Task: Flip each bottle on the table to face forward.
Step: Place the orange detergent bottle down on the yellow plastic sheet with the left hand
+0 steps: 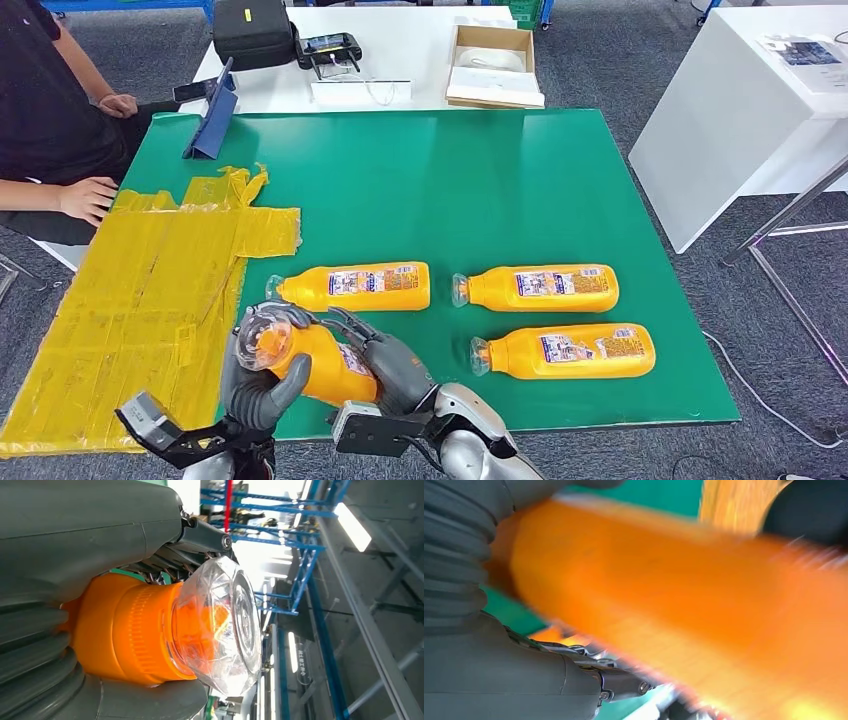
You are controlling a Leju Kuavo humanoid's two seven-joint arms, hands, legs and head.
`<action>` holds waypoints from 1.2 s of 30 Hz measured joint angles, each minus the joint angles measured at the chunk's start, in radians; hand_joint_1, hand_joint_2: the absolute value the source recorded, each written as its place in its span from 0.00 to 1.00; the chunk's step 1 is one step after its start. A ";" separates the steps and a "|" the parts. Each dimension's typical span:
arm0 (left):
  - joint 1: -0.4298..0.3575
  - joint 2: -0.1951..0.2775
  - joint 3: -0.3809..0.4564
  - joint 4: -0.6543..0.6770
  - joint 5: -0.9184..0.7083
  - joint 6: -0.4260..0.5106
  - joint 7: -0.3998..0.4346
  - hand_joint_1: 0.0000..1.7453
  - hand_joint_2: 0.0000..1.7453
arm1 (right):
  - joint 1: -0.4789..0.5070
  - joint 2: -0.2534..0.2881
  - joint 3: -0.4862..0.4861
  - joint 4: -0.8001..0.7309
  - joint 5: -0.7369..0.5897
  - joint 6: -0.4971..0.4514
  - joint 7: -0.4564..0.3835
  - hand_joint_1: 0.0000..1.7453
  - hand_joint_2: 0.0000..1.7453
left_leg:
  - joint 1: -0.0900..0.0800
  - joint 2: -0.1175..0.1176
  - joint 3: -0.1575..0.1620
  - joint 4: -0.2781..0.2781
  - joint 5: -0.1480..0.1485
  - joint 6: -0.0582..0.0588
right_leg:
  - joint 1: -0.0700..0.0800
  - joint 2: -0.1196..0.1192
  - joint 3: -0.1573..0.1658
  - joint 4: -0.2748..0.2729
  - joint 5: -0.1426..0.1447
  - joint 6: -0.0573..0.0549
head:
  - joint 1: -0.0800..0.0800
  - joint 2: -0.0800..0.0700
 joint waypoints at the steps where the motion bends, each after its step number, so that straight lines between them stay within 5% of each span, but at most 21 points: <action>1: 0.006 0.000 0.002 -0.022 -0.003 0.001 0.000 1.00 1.00 | 0.008 -0.004 -0.006 -0.016 0.007 -0.005 -0.001 0.00 1.00 | 0.000 0.000 0.000 0.000 0.000 0.000 | 0.000 0.000 0.000 0.000 0.000 0.000 | 0.000 0.000; 6: 0.022 0.000 0.009 -0.101 -0.021 0.018 0.000 1.00 1.00 | 0.036 -0.018 -0.020 -0.067 0.027 -0.018 -0.003 0.00 1.00 | 0.000 0.000 0.000 0.000 0.000 0.000 | 0.000 0.000 0.000 0.000 0.000 0.000 | 0.000 0.000; 9: 0.027 0.005 -0.002 -0.154 -0.076 0.132 0.000 1.00 1.00 | 0.052 -0.022 -0.030 -0.091 0.048 -0.043 -0.012 0.00 1.00 | 0.000 0.000 0.000 0.000 0.000 0.000 | 0.000 0.000 -0.001 0.000 0.000 0.000 | 0.000 0.000; 11: 0.023 0.045 -0.050 -0.207 -0.170 0.352 0.000 1.00 1.00 | 0.067 -0.024 -0.040 -0.119 0.060 -0.061 -0.017 0.00 1.00 | 0.000 0.000 0.000 0.000 0.000 0.000 | 0.000 0.000 -0.001 0.000 0.000 0.000 | 0.000 0.000; 15: 0.011 0.192 -0.246 -0.256 -0.545 0.960 0.001 1.00 1.00 | 0.099 -0.038 -0.066 -0.197 0.072 -0.079 -0.018 0.00 1.00 | 0.000 0.000 0.000 0.000 0.000 0.000 | 0.001 0.000 -0.001 0.000 0.000 0.000 | 0.000 0.000; 17: 0.009 0.215 -0.299 -0.251 -0.793 1.082 0.036 1.00 1.00 | 0.109 -0.049 -0.078 -0.233 0.071 -0.080 -0.018 0.00 1.00 | 0.000 0.000 0.000 0.000 0.000 0.000 | 0.000 0.000 -0.001 0.000 0.000 0.000 | 0.000 0.000; 21: -0.020 0.210 -0.307 -0.197 -1.433 1.114 0.255 1.00 1.00 | 0.110 -0.066 -0.101 -0.284 0.054 -0.087 -0.018 0.00 0.00 | -0.002 0.000 0.000 0.000 0.000 0.000 | -0.002 0.000 -0.001 0.000 0.000 0.000 | 0.000 0.000; 24: -0.074 0.222 -0.310 -0.107 -1.590 1.117 0.418 1.00 1.00 | 0.101 -0.074 -0.120 -0.314 0.037 -0.090 -0.018 0.00 0.00 | -0.003 0.000 0.000 0.000 0.000 0.001 | -0.002 0.000 -0.001 0.000 0.001 0.001 | 0.000 0.000; 28: -0.192 0.287 -0.318 0.083 -1.589 1.119 0.589 1.00 1.00 | 0.081 -0.086 -0.148 -0.334 0.016 -0.076 -0.018 0.00 1.00 | -0.002 0.000 0.000 0.000 0.002 0.001 | -0.001 0.000 0.000 0.000 0.001 0.000 | 0.000 0.000; 36: -0.323 0.360 -0.315 0.385 -1.588 1.083 0.648 1.00 1.00 | 0.081 -0.116 -0.169 -0.359 0.007 -0.070 -0.037 0.00 1.00 | -0.001 0.003 0.000 0.000 0.002 0.000 | -0.001 0.001 -0.002 0.001 0.001 0.000 | 0.000 0.000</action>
